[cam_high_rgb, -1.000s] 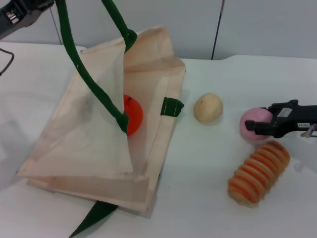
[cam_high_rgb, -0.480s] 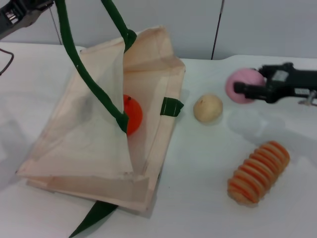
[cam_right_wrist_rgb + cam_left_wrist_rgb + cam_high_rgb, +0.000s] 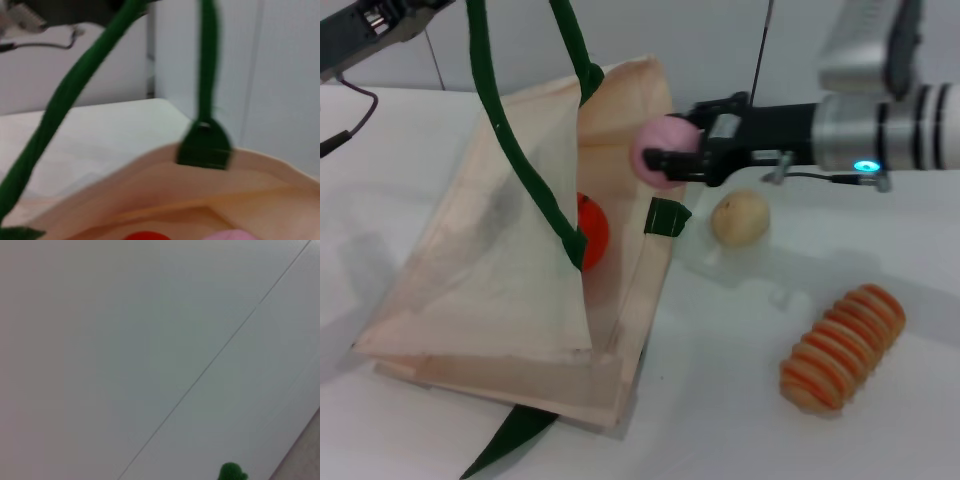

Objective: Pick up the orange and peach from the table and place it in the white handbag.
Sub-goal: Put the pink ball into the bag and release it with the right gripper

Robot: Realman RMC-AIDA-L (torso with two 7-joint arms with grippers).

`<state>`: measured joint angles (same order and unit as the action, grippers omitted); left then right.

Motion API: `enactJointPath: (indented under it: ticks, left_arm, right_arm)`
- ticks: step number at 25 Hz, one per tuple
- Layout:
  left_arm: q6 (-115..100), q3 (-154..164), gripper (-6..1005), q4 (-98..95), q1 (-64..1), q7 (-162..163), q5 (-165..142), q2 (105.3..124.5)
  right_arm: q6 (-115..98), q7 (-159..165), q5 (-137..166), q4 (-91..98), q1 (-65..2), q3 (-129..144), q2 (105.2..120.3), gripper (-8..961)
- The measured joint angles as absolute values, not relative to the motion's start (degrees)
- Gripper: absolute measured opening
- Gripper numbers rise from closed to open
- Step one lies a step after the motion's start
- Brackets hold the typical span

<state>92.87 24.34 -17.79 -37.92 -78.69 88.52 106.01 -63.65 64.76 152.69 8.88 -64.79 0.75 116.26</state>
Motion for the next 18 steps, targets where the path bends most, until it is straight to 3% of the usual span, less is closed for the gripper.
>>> enactJointPath:
  ticks: [18]
  left_arm:
    - [91.9,24.6,139,-16.3,-41.6,-79.4,87.7,106.62]
  right_arm:
    - [-43.0,61.2,154.4,-5.1,-75.1,3.2,116.76,540]
